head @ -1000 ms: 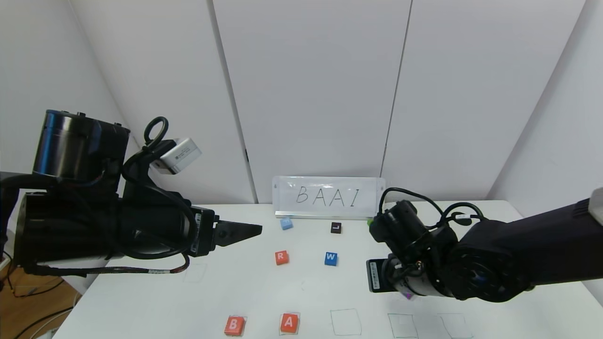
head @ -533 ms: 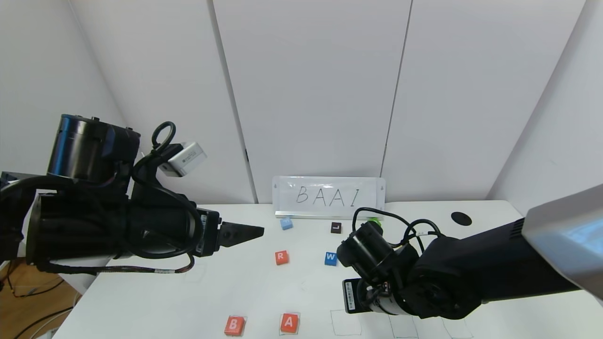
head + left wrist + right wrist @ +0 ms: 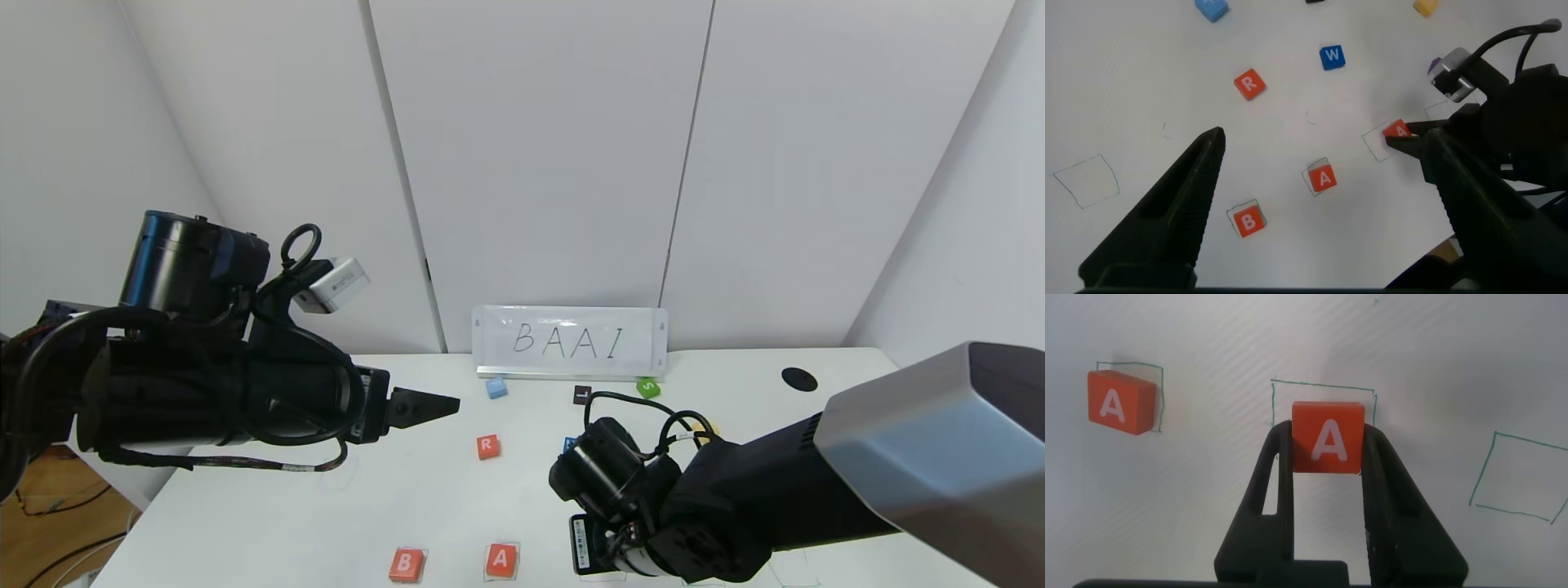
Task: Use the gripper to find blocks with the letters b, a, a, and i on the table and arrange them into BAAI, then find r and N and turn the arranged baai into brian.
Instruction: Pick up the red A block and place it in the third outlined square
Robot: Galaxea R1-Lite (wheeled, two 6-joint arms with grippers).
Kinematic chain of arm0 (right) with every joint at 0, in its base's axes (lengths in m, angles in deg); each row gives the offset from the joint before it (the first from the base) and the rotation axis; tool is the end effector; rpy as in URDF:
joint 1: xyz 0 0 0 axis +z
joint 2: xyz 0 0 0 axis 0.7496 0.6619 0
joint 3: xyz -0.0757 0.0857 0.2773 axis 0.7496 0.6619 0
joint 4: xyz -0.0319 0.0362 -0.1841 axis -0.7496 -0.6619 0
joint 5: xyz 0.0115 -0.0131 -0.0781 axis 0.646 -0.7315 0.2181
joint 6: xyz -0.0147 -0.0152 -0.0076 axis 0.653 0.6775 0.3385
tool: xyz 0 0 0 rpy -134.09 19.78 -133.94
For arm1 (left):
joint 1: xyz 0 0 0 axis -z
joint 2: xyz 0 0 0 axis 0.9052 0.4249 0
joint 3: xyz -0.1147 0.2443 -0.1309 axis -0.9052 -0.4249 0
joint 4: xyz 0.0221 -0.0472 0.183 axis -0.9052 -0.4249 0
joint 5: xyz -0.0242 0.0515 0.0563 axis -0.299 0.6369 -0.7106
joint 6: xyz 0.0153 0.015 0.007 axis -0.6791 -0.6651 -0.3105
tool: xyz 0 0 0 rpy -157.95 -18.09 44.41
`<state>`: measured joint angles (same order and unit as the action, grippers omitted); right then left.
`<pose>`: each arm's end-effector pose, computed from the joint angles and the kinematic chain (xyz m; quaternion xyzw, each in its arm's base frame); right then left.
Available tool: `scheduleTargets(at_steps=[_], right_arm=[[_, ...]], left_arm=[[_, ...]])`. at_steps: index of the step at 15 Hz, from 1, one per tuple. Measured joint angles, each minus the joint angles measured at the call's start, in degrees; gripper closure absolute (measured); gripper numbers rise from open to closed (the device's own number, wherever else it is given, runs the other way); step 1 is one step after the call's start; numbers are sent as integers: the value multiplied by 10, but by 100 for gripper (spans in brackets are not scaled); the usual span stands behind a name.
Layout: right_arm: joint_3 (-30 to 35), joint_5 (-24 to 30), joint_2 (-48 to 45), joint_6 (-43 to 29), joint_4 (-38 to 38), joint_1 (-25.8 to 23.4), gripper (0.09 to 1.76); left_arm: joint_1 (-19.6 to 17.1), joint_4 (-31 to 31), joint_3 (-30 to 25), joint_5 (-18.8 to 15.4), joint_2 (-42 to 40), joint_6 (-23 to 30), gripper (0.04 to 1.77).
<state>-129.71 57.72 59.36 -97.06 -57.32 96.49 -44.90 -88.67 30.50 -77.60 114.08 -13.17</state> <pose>0.2591 0.2801 0.0404 0.0221 0.5227 0.0895 0.8475 0.2423 -0.0938 0.2072 -0.0336 0.3315 -0.2572 0.9071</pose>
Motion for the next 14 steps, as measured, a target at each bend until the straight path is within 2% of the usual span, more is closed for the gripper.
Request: scheduleTargets(at_steps=[14], right_arm=[[-2,0,32,-9,-1,15,131]], left_arm=[[0,-1,1,0,2,0,9]])
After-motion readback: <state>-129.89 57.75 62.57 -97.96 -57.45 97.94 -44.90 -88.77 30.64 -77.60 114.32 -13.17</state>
